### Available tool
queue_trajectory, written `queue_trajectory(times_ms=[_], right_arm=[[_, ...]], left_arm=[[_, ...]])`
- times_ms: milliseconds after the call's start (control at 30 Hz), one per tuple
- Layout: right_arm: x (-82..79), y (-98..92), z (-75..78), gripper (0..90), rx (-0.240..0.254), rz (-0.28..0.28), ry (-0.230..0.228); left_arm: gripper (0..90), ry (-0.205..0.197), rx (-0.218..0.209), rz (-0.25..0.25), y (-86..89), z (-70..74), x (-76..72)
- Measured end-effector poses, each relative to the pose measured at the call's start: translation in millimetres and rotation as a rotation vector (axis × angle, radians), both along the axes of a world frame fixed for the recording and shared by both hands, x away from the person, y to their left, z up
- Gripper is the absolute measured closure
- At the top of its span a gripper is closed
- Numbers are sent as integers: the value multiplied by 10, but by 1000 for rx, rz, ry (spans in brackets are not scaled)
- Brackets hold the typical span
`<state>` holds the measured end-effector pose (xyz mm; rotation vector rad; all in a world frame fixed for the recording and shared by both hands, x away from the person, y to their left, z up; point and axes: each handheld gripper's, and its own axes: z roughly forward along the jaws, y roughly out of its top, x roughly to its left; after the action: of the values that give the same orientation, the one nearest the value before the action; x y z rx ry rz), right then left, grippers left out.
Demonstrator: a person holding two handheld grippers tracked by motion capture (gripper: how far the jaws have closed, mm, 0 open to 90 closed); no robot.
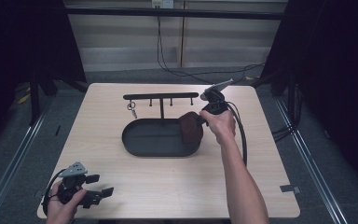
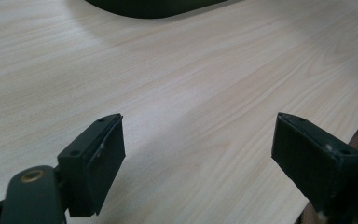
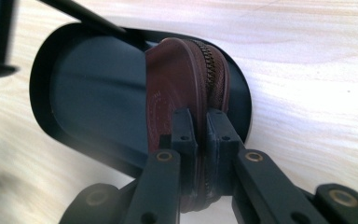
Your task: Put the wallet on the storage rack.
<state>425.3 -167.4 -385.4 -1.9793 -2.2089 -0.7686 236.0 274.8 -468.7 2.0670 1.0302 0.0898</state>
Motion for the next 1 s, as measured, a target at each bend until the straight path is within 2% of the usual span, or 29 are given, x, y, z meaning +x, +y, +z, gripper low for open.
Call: queue_trajectory(times_ms=[100, 300, 400, 500, 600, 700, 767, 1000], right_arm=[[4, -5, -64, 833, 29, -10, 1], [21, 25, -159, 833, 27, -14, 7], [22, 42, -195, 832, 45, -17, 5], [16, 57, -234, 832, 52, -18, -16], [10, 64, -295, 831, 68, -17, -8], [-2, 79, -388, 827, 85, -17, 20], [-4, 65, -438, 819, 95, -19, 16], [0, 64, -441, 771, 73, -5, -5]], left_arm=[[170, 6, 4, -11, -6, -5, 3], [170, 3, -5, -4, 7, -4, 5], [170, 3, -2, -6, 2, -5, 0], [170, 0, 2, -12, 5, -3, -6], [170, -1, -2, -11, 8, 2, -15], [170, -1, 0, -14, 0, 3, -12], [170, 1, 1, -14, -7, 2, -12], [170, 7, -2, -19, 1, -4, -11]])
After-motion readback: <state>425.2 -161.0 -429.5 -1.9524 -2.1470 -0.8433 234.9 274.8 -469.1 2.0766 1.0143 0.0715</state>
